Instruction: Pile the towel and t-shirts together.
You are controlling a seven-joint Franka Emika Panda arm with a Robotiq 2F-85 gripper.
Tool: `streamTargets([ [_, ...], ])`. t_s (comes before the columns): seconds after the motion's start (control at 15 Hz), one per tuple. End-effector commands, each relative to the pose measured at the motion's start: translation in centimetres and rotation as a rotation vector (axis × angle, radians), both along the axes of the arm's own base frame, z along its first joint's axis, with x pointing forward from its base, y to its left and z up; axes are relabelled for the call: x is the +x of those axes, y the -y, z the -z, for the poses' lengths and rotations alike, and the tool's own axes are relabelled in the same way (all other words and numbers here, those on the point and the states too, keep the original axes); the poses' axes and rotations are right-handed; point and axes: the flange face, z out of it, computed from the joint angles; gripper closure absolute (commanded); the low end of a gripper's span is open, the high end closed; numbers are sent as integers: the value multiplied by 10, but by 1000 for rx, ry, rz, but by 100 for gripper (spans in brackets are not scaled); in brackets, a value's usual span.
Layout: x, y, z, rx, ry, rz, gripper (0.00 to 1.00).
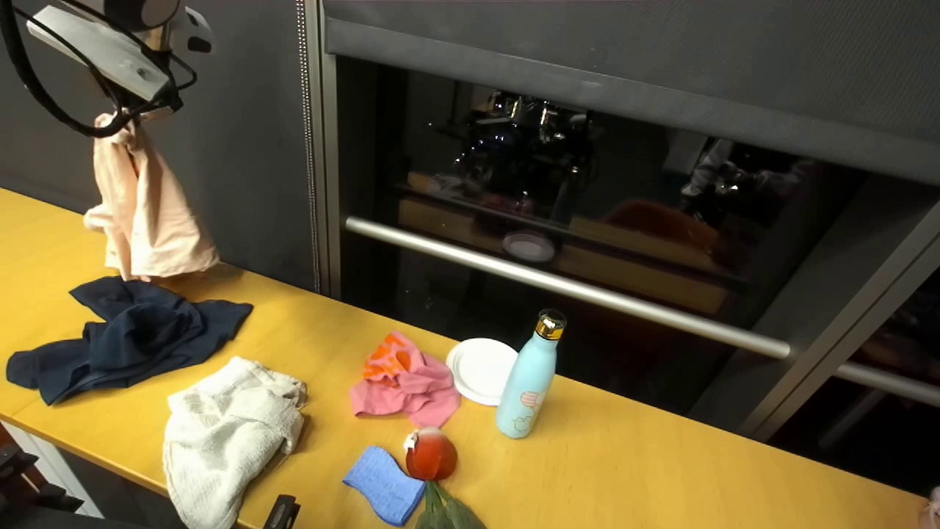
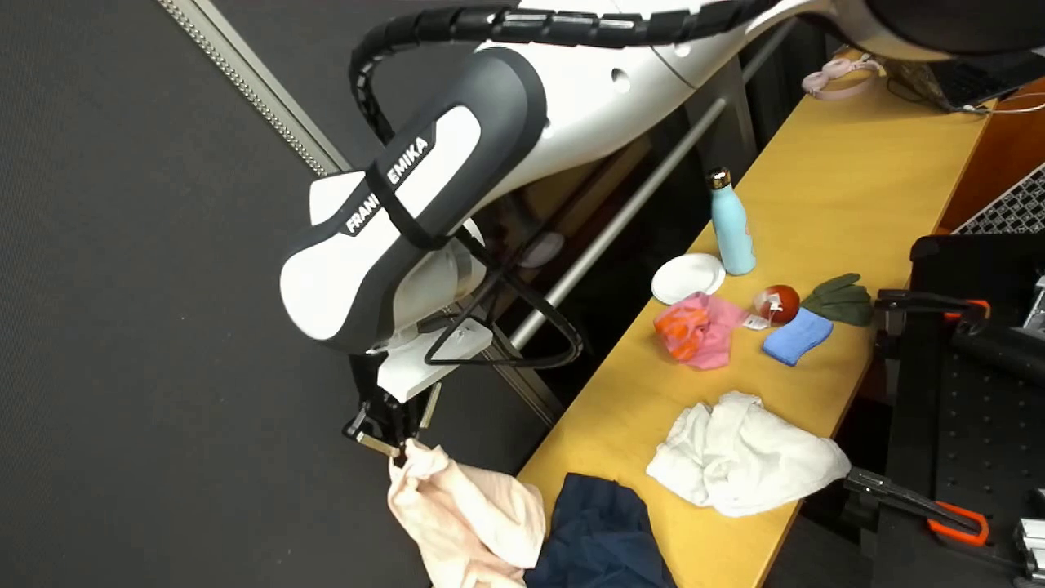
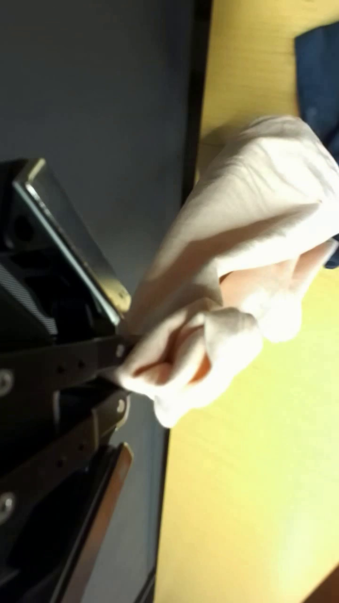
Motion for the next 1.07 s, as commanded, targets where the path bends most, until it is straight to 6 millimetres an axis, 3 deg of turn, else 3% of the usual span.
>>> streamTargets([
  [0.0,-7,2,44,36,-163,-122,98],
  [0.13,-16,6,71,27,-268,-176,98],
  [0.27,-20,9,84,7,-324,-203,97],
  [0.33,-20,13,87,-4,-342,-203,75],
  [0.4,-20,15,88,-11,-357,-203,66],
  [0.73,-10,39,67,-60,-355,-182,29],
  [1.0,-8,75,69,-223,-371,-104,2],
])
